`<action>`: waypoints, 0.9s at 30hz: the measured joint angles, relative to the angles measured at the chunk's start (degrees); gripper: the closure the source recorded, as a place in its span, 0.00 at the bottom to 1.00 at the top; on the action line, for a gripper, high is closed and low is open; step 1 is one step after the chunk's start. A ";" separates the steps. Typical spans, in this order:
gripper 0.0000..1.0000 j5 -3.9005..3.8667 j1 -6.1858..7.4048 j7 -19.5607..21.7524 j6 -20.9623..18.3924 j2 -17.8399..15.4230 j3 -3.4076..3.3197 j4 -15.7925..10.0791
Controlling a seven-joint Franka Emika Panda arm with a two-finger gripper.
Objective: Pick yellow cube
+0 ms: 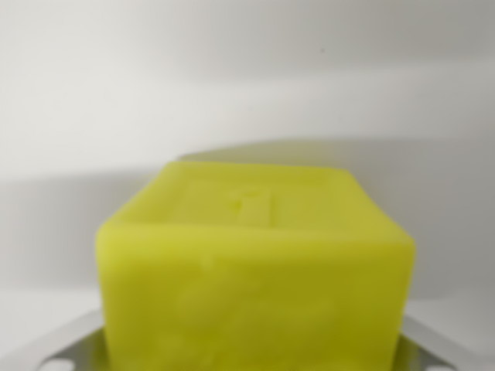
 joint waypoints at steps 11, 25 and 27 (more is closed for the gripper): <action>1.00 1.26 0.25 -0.95 -3.73 -5.01 0.00 -1.25; 1.00 2.22 0.51 -1.67 -8.89 -11.25 -0.04 -2.31; 1.00 2.31 0.53 -1.74 -9.65 -12.11 -0.04 -2.41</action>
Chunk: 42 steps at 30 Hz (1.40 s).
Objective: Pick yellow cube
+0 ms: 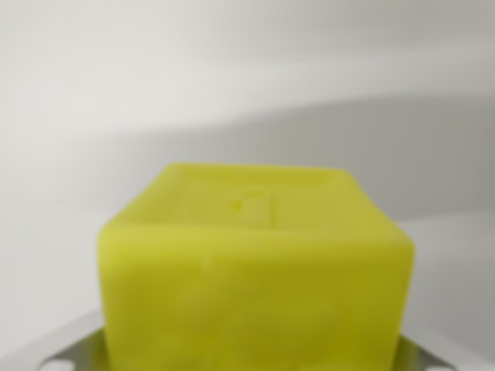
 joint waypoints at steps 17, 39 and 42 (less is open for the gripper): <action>1.00 0.58 0.12 -0.41 -6.74 -7.08 -0.01 -0.34; 1.00 0.99 0.17 -0.70 -15.85 -15.17 -0.01 0.63; 1.00 1.02 0.17 -0.73 -17.11 -16.17 -0.01 0.89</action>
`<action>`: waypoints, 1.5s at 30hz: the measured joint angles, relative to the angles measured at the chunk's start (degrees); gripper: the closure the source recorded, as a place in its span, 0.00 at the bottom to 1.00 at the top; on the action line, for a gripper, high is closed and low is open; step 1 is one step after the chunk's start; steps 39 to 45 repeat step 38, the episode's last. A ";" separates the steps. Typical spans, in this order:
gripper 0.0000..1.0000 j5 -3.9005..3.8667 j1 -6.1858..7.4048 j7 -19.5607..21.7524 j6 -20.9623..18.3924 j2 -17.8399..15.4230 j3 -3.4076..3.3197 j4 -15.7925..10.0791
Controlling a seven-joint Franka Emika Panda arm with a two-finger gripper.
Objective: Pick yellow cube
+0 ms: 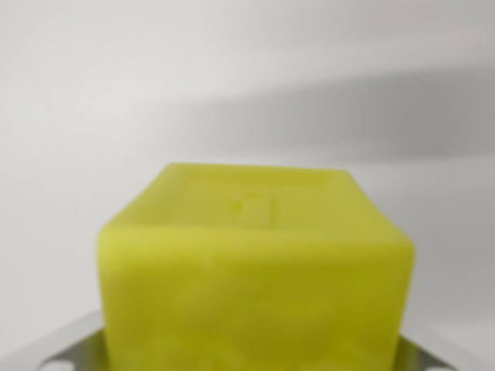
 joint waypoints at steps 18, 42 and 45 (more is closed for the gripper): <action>1.00 0.16 0.00 -0.13 -7.49 -5.37 0.00 2.13; 1.00 0.23 -0.01 -0.18 -11.85 -8.01 0.00 3.84; 1.00 0.23 -0.01 -0.18 -11.85 -8.01 0.00 3.84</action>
